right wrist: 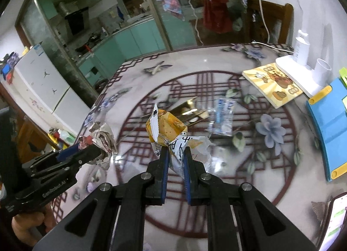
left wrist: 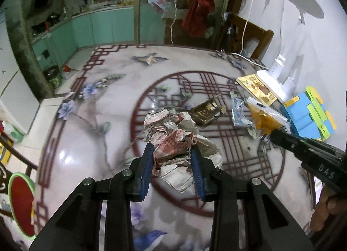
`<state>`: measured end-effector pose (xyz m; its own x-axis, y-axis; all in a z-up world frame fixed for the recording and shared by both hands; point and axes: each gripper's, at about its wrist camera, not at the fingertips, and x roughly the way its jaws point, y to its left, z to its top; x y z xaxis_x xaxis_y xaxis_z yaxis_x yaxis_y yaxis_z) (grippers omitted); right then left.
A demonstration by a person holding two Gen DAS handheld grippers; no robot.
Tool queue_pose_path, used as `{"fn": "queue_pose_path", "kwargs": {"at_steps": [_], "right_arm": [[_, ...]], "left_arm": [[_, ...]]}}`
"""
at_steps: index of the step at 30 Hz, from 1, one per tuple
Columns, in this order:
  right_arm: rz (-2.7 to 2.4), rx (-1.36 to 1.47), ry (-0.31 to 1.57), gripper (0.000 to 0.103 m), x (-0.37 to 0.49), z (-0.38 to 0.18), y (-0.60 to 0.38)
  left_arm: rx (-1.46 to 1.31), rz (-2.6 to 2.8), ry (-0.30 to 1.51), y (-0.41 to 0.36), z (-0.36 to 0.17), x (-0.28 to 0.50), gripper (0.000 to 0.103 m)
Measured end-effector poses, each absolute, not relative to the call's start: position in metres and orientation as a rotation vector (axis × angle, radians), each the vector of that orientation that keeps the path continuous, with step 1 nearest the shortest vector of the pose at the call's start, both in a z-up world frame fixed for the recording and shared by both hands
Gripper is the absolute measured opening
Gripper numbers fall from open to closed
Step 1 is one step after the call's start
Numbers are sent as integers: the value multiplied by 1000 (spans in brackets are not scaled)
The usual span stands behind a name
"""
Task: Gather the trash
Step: 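Carry both items to the red bin and open both tools to drop them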
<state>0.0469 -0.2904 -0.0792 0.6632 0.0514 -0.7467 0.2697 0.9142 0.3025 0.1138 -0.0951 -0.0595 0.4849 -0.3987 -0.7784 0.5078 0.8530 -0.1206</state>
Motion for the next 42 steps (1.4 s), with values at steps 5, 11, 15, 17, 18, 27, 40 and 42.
{"fn": "queue_pose_path", "kwargs": {"at_steps": [5,11,15,17,18,27,40,42], "right_arm": [[-96,377,841,10,54,-71,-259],[-60,337,839,10,65,-61,-216],[-37,317,841,10,71,-55,-184],[-26,307,842,10,74,-52,-169],[-21,301,843,10,76,-51,-161],[26,268,847,10,88,-44,-98],[124,216,848,10,112,-38,-12],[145,207,850,10,116,-39,4]], "left_arm": [[106,-533,889,-67,-51,114,32],[73,-499,882,-26,-49,116,32],[53,-474,883,3,-49,120,32],[45,-463,881,16,-48,121,32],[41,-458,880,23,-48,121,32],[17,-408,876,86,-47,125,32],[-26,-301,876,169,-53,132,33],[-35,-277,878,183,-55,133,32]]}}
